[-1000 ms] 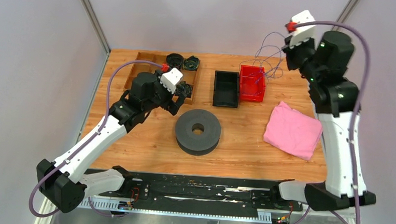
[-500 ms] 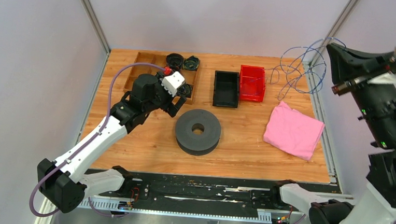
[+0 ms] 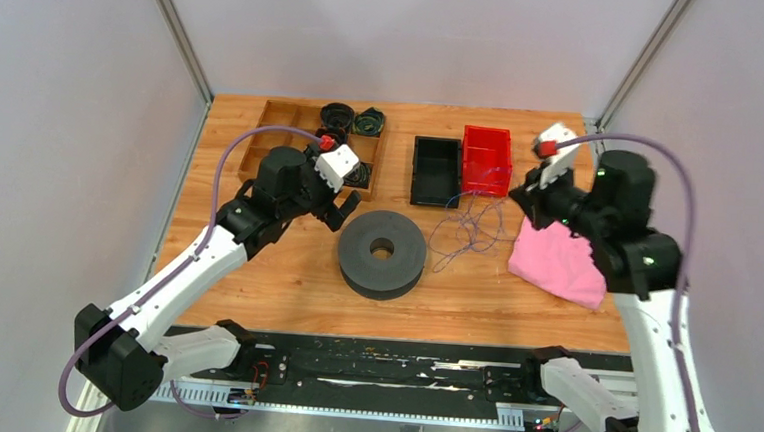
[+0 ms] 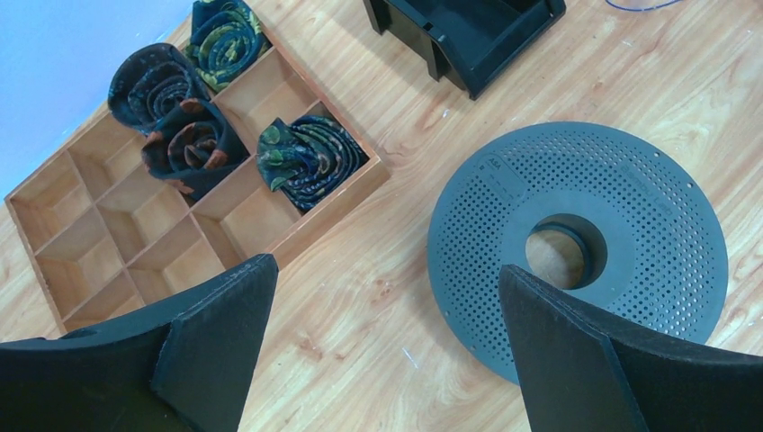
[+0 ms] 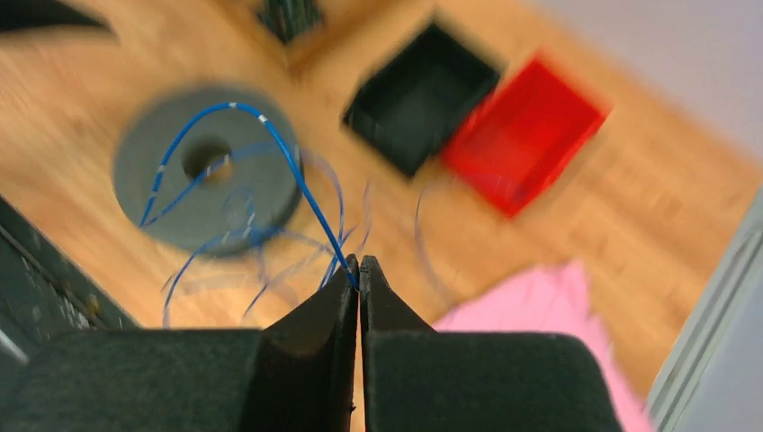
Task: Wrap the cables
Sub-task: Pick up the cable from the storage box, then place the cable at the center of the board.
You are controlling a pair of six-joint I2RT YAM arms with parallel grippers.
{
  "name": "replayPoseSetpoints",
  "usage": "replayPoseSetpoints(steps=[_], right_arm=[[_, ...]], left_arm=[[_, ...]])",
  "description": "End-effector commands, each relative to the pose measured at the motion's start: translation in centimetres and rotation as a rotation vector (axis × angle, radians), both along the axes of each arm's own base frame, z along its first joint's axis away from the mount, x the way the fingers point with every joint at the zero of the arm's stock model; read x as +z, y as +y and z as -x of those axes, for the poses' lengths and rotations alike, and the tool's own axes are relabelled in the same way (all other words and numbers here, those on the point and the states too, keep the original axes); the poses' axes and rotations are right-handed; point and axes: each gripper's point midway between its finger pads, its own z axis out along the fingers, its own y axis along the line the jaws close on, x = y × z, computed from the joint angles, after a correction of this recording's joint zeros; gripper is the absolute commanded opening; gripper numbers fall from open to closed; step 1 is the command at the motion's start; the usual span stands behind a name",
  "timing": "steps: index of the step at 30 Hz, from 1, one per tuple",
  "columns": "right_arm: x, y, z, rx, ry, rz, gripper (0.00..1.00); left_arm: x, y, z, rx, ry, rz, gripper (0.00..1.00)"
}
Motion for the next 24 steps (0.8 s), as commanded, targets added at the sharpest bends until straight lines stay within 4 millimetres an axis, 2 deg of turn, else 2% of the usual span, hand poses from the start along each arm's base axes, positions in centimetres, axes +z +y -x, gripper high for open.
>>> replayPoseSetpoints(steps=[1, 5, 9, 12, 14, 15, 20, 22, 24], right_arm=[[-8.9, -2.2, -1.0, -0.058, 0.097, 0.193, 0.01], [-16.3, -4.5, -1.8, -0.122, 0.198, 0.343, 0.01], [-21.6, -5.8, -2.0, -0.135, 0.28, 0.447, 0.01], [-24.9, -5.2, -1.7, -0.085, 0.368, 0.462, 0.01], [-26.1, -4.9, -1.6, -0.057, 0.414, 0.465, 0.02], [-26.3, -4.7, -1.6, -0.047, 0.428, 0.468, 0.06], [-26.1, -5.6, -2.7, -0.098, 0.482, 0.515, 0.48], [-25.5, -5.8, -3.1, -0.111, 0.49, 0.522, 0.6], [-24.7, -5.8, -3.3, -0.12, 0.491, 0.519, 0.66]], left_arm=[[0.9, -0.1, -0.1, -0.014, -0.04, 0.023, 0.98], [0.5, -0.1, -0.1, -0.014, -0.039, 0.021, 0.98], [0.2, -0.2, 0.0, -0.019, -0.036, 0.021, 0.98], [0.1, -0.2, 0.0, -0.024, -0.035, 0.021, 0.98], [0.2, -0.2, 0.0, -0.025, -0.036, 0.019, 0.98], [0.2, -0.2, 0.0, -0.024, -0.038, 0.019, 0.98], [0.0, -0.1, 0.1, -0.03, -0.042, 0.01, 0.98], [-0.1, -0.1, 0.1, -0.031, -0.046, 0.008, 0.98], [-0.1, -0.1, 0.2, -0.034, -0.048, 0.009, 0.98]])
